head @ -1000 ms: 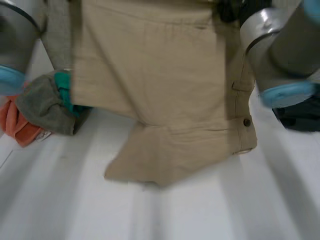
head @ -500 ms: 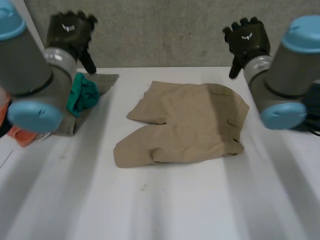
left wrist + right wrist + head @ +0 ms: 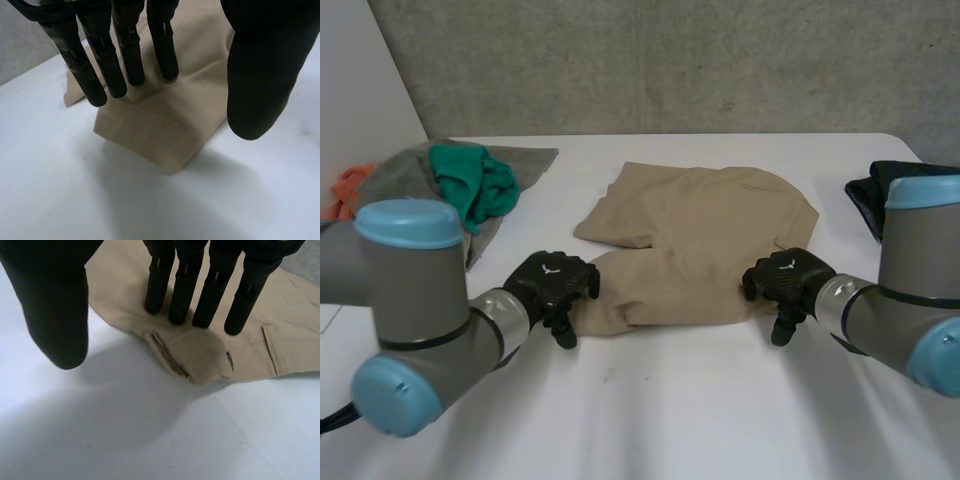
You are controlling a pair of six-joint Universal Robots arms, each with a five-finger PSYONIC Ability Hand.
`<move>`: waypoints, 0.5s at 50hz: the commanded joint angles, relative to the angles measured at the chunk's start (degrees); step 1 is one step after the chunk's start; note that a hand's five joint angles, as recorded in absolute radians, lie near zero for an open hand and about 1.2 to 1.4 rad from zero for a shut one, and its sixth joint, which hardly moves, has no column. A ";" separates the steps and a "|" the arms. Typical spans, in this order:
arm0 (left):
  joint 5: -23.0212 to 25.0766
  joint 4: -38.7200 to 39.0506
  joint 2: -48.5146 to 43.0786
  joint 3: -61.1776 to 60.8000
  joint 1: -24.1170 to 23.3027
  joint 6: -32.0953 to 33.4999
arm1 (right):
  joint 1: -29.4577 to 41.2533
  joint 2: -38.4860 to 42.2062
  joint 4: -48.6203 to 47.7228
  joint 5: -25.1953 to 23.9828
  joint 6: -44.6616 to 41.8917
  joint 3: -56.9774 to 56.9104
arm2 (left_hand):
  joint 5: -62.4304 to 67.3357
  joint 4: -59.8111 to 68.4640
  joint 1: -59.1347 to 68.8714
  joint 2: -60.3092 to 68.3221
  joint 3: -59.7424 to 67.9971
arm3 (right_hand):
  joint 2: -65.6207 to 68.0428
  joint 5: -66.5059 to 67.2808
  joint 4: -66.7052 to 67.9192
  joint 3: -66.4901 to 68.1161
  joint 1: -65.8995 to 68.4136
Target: Fold the laundry.
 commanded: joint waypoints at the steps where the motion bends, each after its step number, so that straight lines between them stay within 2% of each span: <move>1: -2.88 -0.02 -7.12 7.61 -0.81 0.58 | 0.23 3.79 -8.49 3.07 1.06 -3.23 | -2.60 -2.92 -3.11 -3.26 -3.38 | -4.09 -2.39 -3.14 -3.99 -3.61; 7: -6.13 -0.02 -12.57 13.66 -1.95 2.77 | 1.37 5.19 -15.96 6.85 -0.07 -3.67 | -4.80 -5.11 -5.31 -5.45 -5.58 | -4.78 -3.07 -3.83 -4.68 -4.29; 10: -6.75 -0.02 -14.25 15.69 -2.39 3.83 | 1.72 5.98 -17.55 7.03 -1.04 -3.94 | -3.62 -3.94 -4.13 -4.28 -4.40 | -4.61 -2.91 -3.66 -4.51 -4.13; 14: -7.45 0.33 -16.27 18.68 -2.84 4.97 | 2.16 7.83 -19.14 7.39 -2.98 -5.17 | 2.26 1.94 1.74 1.60 1.47 | -3.43 -1.73 -2.49 -3.34 -2.95; 18: -7.37 0.42 -17.68 21.41 -3.01 5.41 | 2.25 9.85 -20.28 7.21 -4.30 -6.66 | 15.02 14.70 14.51 14.36 14.24 | 1.10 2.80 2.05 1.19 1.58; 22: -7.45 0.42 -17.68 22.99 -3.01 5.06 | 2.42 11.17 -22.39 7.39 -4.39 -7.80 | 33.51 33.19 32.99 32.85 32.72 | 18.21 19.91 19.16 18.31 18.69; 23: -7.63 0.24 -17.33 23.17 -3.01 4.71 | 2.42 11.17 -23.26 7.65 -4.21 -7.89 | 41.72 41.40 41.21 41.06 40.94 | 30.26 31.96 31.21 30.36 30.74; 25: -8.07 -0.02 -16.10 23.17 -3.01 4.18 | 2.42 10.12 -23.71 8.52 -3.25 -8.16 | 49.31 49.00 48.80 48.65 48.53 | 47.29 48.99 48.24 47.39 47.77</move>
